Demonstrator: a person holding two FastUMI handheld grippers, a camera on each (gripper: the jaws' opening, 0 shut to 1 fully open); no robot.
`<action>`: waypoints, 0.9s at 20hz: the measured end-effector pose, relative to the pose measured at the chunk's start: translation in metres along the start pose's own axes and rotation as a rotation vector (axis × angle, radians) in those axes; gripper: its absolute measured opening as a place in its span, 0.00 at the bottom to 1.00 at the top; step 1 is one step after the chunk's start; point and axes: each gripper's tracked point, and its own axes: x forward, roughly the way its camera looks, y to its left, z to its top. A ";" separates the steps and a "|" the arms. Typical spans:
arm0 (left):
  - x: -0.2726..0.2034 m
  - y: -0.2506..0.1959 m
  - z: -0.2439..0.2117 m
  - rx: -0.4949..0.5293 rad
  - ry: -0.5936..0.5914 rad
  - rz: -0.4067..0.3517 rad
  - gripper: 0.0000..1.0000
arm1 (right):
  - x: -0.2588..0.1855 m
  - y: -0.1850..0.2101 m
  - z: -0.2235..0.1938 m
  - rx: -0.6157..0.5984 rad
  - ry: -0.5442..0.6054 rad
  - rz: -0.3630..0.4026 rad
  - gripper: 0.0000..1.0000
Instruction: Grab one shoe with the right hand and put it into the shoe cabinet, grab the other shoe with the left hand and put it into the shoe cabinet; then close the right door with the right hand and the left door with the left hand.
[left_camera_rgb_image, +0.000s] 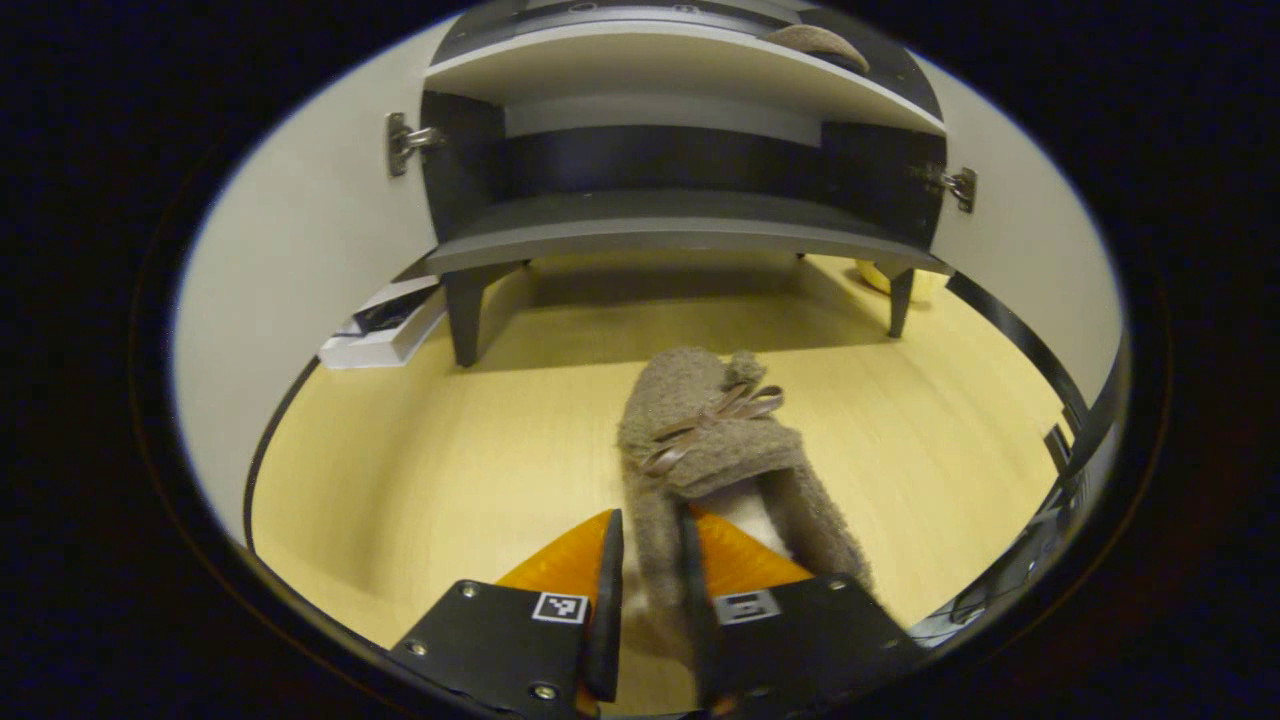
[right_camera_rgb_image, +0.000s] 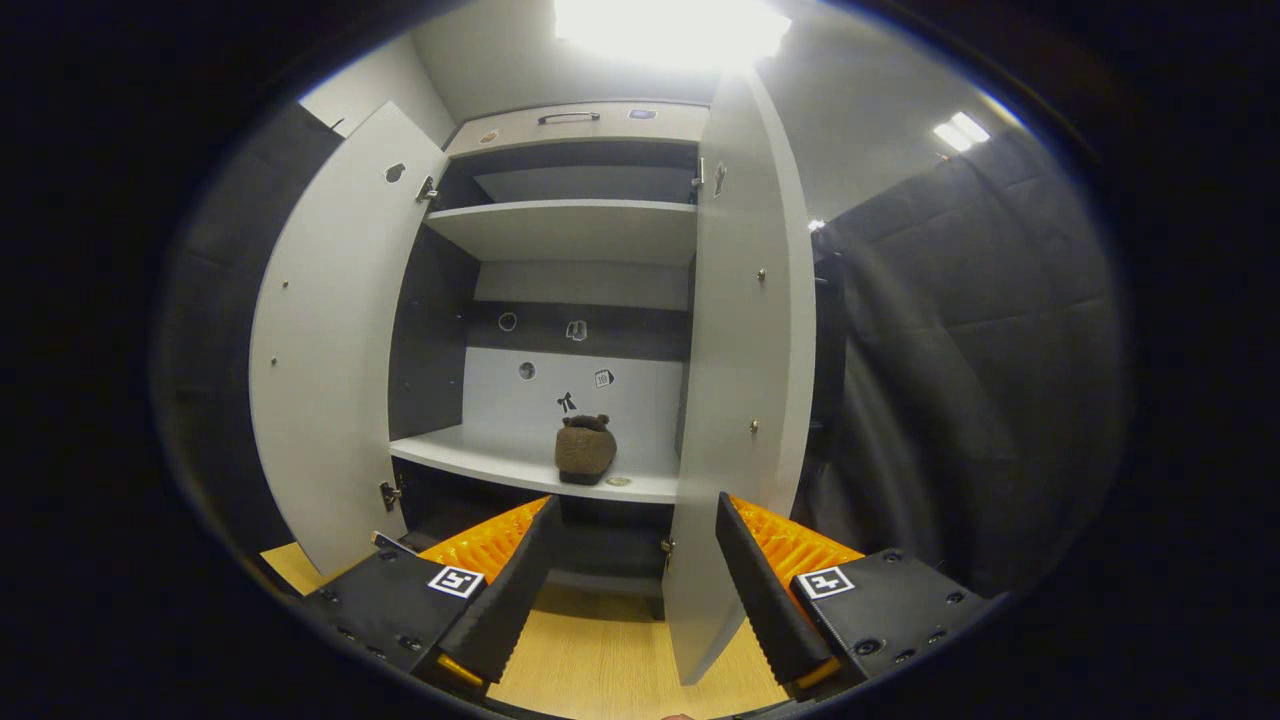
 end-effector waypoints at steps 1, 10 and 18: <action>-0.005 0.002 0.003 0.017 -0.009 0.029 0.16 | -0.001 -0.002 0.000 0.000 0.000 -0.002 0.98; -0.016 0.012 0.029 -0.049 -0.055 0.028 0.02 | -0.010 -0.020 0.002 -0.005 0.000 -0.031 0.98; -0.076 0.027 0.083 -0.060 -0.190 0.055 0.02 | -0.007 -0.004 0.006 -0.011 -0.005 0.003 0.97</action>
